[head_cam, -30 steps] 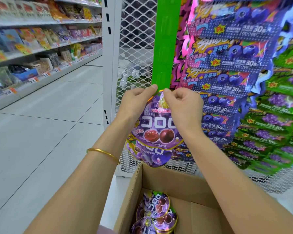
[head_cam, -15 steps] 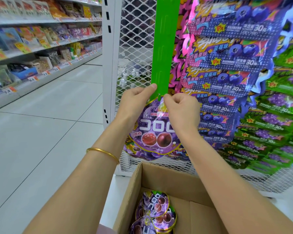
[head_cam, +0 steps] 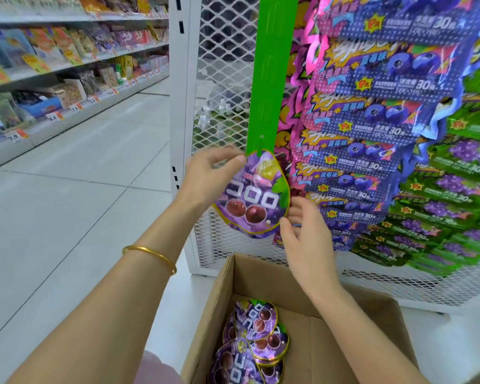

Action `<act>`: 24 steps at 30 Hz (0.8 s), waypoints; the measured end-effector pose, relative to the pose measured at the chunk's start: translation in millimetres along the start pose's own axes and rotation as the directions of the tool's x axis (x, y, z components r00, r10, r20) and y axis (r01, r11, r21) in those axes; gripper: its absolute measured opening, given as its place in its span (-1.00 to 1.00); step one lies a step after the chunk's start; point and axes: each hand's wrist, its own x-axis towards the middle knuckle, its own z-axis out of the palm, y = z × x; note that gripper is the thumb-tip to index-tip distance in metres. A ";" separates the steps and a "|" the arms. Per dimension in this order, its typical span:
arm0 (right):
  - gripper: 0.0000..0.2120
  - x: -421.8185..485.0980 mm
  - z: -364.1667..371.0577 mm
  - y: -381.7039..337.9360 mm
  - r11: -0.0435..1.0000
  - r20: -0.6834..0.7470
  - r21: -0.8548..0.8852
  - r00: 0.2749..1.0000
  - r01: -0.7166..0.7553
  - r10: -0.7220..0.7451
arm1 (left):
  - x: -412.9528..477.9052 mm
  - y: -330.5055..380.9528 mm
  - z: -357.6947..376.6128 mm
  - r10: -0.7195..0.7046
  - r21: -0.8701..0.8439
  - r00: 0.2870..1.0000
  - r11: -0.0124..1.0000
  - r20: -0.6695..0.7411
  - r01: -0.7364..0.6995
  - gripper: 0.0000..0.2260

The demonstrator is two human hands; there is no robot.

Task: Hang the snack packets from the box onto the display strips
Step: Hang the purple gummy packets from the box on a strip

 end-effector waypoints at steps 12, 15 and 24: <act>-0.68 -96.8 92.5 182.3 0.807 0.496 -0.442 0.642 -0.393 0.584 | -73.5 -89.1 -12.6 -0.361 0.529 0.879 0.834 0.312 0.155 -0.69; -0.63 -116.1 124.3 211.4 0.770 0.593 -0.540 0.495 -0.340 0.635 | -76.7 -104.8 -14.4 -0.393 0.541 0.845 0.827 0.362 0.153 -0.73; -0.68 -143.9 181.7 241.4 0.641 0.485 -0.640 0.424 -0.424 0.765 | -75.4 -127.4 -12.5 -0.468 0.520 0.791 0.823 0.394 0.228 -0.74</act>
